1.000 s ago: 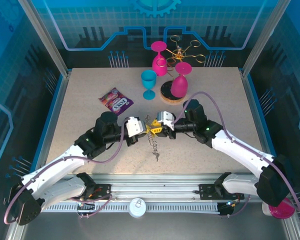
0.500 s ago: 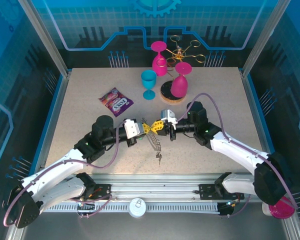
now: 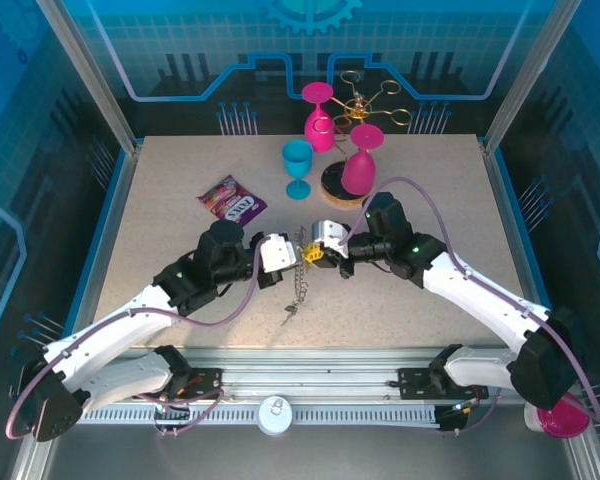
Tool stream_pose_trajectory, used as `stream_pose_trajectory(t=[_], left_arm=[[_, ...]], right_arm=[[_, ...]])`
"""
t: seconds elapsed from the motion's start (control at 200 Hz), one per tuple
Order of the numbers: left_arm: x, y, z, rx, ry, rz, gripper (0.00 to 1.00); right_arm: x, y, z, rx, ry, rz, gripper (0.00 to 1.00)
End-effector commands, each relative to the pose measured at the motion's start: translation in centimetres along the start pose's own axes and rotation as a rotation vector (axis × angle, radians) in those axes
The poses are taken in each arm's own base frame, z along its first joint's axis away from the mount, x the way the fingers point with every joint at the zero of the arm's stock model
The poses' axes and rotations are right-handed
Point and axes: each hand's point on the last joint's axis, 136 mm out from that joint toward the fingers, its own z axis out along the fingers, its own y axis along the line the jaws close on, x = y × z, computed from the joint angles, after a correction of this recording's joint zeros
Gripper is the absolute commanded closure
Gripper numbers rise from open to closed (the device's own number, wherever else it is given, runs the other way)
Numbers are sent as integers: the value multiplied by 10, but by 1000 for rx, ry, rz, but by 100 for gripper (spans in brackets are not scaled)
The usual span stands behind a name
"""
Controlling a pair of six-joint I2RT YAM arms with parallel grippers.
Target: Put the keys on the keyring
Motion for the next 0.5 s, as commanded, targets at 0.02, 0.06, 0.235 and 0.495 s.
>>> stream_pose_trajectory(t=[0.02, 0.06, 0.235, 0.495], left_arm=[[11, -6, 3, 30, 69, 49, 100], [9, -6, 2, 27, 59, 51, 100], [-16, -5, -11, -34, -135, 45, 100], [-25, -7, -17, -50, -235, 1, 100]], right_arm=[[-31, 22, -2, -78, -33, -120, 100], [-35, 19, -4, -60, -53, -111, 100], [-26, -1, -17, 23, -187, 47, 68], [-10, -1, -12, -18, -262, 140, 67]])
